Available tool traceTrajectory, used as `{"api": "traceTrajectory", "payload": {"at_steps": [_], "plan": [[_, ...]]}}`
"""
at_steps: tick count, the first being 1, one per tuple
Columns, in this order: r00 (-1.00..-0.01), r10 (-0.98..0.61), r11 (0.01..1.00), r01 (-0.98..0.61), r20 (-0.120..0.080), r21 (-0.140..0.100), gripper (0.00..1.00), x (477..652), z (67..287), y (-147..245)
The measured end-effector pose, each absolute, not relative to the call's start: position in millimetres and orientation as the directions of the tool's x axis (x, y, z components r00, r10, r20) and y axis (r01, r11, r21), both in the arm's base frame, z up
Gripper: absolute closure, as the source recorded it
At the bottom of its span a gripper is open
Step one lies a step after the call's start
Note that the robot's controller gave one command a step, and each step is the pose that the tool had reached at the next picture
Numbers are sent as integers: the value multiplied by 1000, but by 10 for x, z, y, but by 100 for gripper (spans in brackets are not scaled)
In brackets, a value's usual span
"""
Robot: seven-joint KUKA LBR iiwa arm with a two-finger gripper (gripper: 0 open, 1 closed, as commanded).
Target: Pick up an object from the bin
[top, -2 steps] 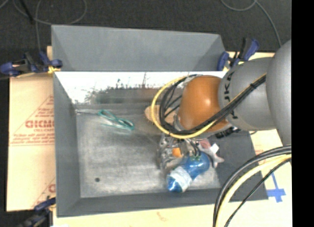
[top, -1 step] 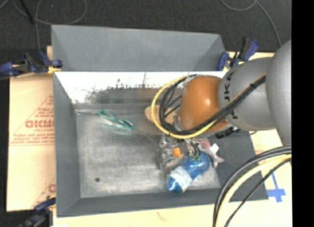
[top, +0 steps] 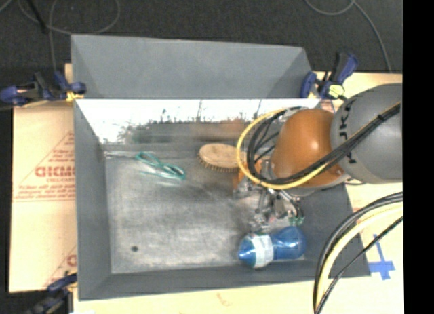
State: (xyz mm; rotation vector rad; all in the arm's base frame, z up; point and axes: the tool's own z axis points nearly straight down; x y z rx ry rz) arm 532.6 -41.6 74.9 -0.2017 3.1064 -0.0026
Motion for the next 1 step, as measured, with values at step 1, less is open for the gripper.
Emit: {"api": "traceTrajectory", "payload": {"at_steps": [1], "plan": [[-991,-128,992,-128,-28,-3,0,5325,748,-415]]}}
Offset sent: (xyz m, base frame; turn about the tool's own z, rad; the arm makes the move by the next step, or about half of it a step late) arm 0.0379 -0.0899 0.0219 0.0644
